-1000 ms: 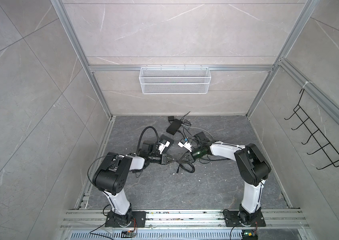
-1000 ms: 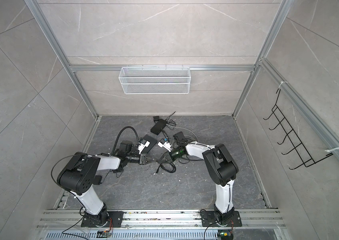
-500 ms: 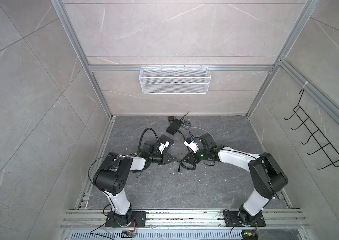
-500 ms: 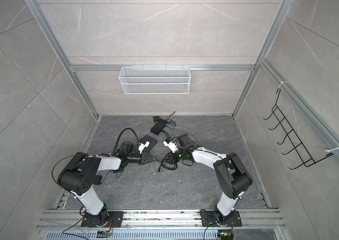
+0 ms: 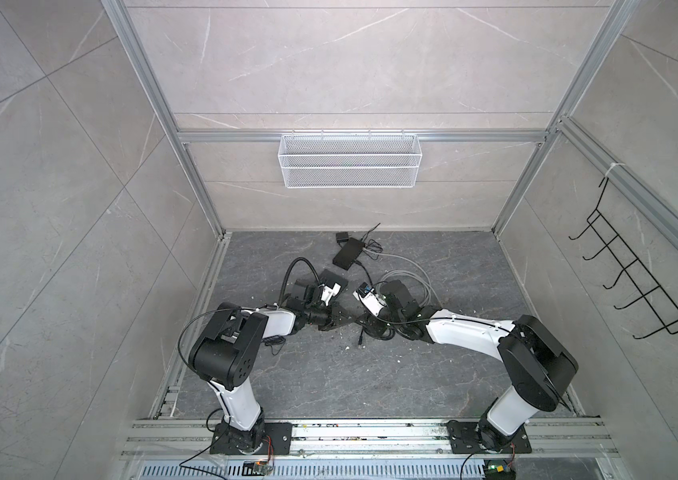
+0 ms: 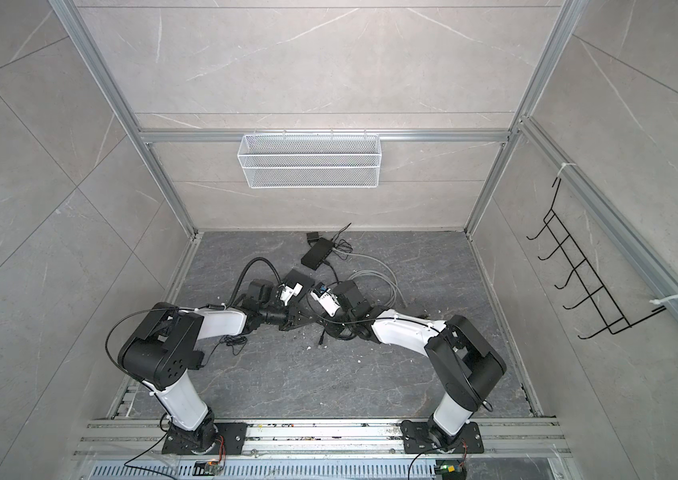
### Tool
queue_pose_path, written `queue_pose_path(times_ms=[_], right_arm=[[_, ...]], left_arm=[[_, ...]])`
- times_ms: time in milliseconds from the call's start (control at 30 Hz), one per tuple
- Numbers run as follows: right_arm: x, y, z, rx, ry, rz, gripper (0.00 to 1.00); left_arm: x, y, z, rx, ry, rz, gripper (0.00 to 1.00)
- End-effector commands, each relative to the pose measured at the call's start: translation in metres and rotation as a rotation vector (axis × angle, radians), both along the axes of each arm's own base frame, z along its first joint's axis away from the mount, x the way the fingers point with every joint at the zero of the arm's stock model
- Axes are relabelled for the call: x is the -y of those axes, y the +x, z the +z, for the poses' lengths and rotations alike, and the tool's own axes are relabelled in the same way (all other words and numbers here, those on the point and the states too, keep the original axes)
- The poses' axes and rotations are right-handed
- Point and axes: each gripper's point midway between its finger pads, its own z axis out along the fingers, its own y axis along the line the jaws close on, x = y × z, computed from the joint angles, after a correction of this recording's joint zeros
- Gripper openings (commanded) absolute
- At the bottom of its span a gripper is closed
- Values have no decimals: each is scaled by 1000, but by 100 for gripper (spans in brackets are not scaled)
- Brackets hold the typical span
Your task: Insert the plug into the switch port
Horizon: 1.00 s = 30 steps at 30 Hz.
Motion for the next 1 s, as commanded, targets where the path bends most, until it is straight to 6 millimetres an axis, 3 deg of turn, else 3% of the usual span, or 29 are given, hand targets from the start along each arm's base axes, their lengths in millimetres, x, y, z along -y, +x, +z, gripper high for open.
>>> queue_pose_path(times_ms=[0,200,400,733,967], right_arm=[[-1,-4,-9,20,-29,28,36],[-6,-8,-19,13,-52,49,28],[-7,-8,-24,10,-69,54,27],[-7,-4,-29,30,-86,34,9],[-2,-20,-39,-15,-113,82,6]], left_arm=[[2,5,2,-23,0,7,2],[5,9,7,-24,-12,11,2],[6,10,7,-30,-11,11,2],[9,9,7,-52,-16,5,3],[8,13,22,-19,-21,5,23]])
